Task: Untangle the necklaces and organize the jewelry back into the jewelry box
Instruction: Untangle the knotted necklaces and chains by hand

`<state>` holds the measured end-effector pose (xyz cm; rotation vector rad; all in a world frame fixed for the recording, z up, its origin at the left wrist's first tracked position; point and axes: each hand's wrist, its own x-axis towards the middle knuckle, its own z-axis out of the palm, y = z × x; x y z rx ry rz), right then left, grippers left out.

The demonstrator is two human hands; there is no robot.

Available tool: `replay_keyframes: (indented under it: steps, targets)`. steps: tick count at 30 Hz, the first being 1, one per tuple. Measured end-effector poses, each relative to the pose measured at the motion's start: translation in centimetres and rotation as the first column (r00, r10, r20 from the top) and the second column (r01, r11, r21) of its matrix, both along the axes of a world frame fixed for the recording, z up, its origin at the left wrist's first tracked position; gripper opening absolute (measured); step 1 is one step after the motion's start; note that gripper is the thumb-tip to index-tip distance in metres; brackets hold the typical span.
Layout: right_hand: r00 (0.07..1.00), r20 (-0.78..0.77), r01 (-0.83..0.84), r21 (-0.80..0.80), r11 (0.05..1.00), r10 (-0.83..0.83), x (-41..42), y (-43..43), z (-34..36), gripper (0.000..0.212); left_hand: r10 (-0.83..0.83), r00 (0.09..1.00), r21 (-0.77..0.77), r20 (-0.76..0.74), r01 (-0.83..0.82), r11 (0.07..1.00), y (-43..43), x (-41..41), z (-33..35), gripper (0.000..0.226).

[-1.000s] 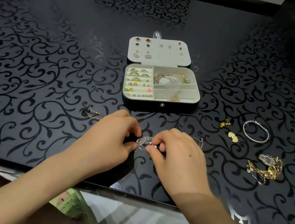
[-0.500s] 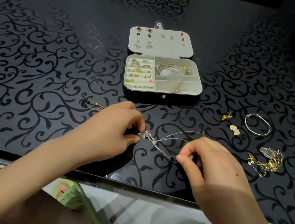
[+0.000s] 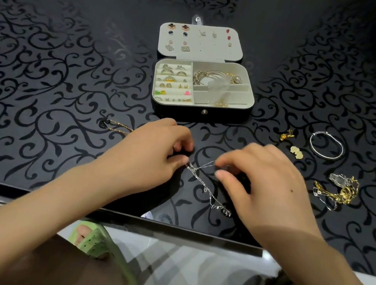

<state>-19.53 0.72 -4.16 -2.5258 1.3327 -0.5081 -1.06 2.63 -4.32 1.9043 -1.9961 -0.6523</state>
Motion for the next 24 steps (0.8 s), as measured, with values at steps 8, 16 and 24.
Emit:
replay_keyframes:
  steps: [8, 16, 24]
  targets:
    - [0.973, -0.154, -0.15, 0.154, 0.977, 0.174, 1.5, -2.9, -0.5, 0.014, -0.179, 0.977, 0.106, 0.113, 0.167, 0.98, -0.8, -0.4, 0.5, 0.005]
    - [0.982, 0.025, -0.188, 0.141, 0.972, 0.186, 1.1, -2.7, -1.2, 0.012, -0.063, 0.995, 0.134, -0.075, 0.072, 0.988, -0.8, 0.1, 0.9, 0.012]
    - [0.962, 0.2, -0.242, 0.302, 0.922, 0.187, 0.2, -3.1, -0.7, 0.009, -0.127, 0.985, 0.016, -0.119, 0.13, 0.991, -0.8, -0.6, 0.2, 0.008]
